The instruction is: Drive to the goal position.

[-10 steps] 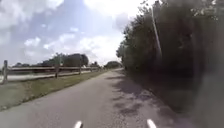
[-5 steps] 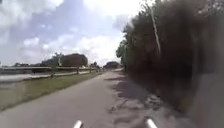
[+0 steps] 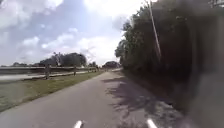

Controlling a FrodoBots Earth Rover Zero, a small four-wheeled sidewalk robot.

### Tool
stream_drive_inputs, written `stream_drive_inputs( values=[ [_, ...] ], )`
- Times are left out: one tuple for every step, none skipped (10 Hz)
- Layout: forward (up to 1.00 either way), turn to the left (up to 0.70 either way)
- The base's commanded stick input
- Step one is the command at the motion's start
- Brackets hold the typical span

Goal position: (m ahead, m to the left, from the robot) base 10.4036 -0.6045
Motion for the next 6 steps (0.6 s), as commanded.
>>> stream_drive_inputs(
  values=[
    [0.85,0.0],
    [0.85,0.0],
    [0.85,0.0],
    [0.85,0.0],
    [0.85,0.0],
    [0.85,0.0]
  ],
)
